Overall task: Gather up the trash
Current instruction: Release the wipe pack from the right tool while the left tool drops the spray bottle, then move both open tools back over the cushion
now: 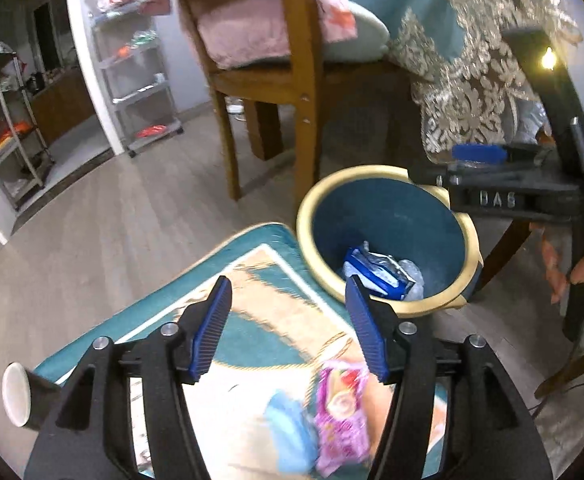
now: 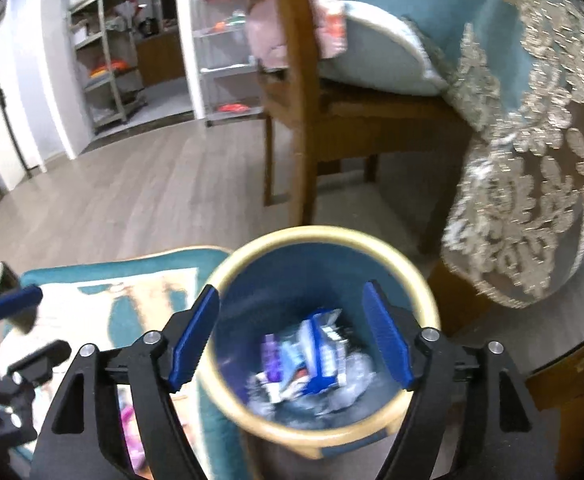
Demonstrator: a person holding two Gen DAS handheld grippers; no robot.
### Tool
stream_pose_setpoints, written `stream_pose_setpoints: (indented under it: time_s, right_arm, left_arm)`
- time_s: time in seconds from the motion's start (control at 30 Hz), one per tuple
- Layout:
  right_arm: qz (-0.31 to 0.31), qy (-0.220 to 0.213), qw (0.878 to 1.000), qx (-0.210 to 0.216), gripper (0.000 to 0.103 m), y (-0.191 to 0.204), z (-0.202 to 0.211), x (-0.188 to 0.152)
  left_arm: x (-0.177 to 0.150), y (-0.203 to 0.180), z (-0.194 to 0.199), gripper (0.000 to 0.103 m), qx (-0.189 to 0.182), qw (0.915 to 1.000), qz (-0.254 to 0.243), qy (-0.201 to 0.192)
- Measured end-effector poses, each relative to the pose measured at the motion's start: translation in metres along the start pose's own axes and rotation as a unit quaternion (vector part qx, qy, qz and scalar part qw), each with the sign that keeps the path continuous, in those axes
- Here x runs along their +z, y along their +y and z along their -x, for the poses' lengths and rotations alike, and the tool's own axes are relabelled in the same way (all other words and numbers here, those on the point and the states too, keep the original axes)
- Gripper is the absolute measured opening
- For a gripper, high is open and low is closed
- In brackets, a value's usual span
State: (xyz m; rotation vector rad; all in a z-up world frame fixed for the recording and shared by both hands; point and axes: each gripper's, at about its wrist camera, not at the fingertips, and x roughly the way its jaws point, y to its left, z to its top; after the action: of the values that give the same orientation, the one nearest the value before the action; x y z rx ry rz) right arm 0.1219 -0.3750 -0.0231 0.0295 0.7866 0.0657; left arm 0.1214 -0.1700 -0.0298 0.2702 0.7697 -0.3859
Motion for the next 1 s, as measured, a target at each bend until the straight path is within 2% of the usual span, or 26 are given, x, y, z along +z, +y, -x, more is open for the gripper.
stream_pose_setpoints:
  time_s: [0.13, 0.2, 0.27, 0.3, 0.43, 0.6, 0.7, 0.87, 1.0]
  right_arm:
    - [0.019, 0.002, 0.999, 0.030, 0.080, 0.025, 0.008, -0.004]
    - [0.030, 0.000, 0.999, 0.039, 0.084, 0.035, 0.011, -0.007]
    - [0.039, -0.008, 0.998, 0.045, 0.088, 0.045, 0.016, -0.007]
    - [0.043, -0.012, 0.998, 0.044, 0.092, 0.049, 0.018, -0.008]
    - [0.053, -0.026, 0.998, 0.021, 0.098, 0.067, 0.023, -0.007]
    - [0.021, -0.015, 0.998, 0.054, 0.098, 0.077, 0.019, -0.009]
    - [0.029, -0.014, 0.996, 0.079, 0.098, 0.079, 0.017, -0.014]
    - [0.055, -0.024, 0.997, 0.045, 0.098, 0.084, 0.015, -0.020]
    - [0.054, 0.013, 0.998, 0.042, 0.098, 0.085, 0.001, -0.031]
  left_arm:
    - [-0.009, 0.020, 0.025, 0.066, 0.017, 0.9996, 0.019, -0.008]
    - [-0.017, 0.029, 0.036, 0.073, 0.029, 0.9992, 0.026, -0.010]
    - [-0.026, 0.039, 0.047, 0.085, 0.042, 0.9984, 0.036, -0.012]
    - [-0.030, 0.043, 0.051, 0.086, 0.048, 0.9980, 0.040, -0.013]
    - [-0.046, 0.067, 0.069, 0.089, 0.070, 0.9955, 0.062, -0.011]
    - [-0.067, 0.099, 0.081, 0.095, 0.094, 0.9899, 0.104, -0.015]
    - [-0.080, 0.112, 0.074, 0.096, 0.111, 0.9882, 0.105, -0.008]
    - [-0.096, 0.125, 0.061, 0.096, 0.131, 0.9873, 0.090, 0.007]
    - [-0.109, 0.132, 0.047, 0.097, 0.133, 0.9868, 0.088, 0.028]
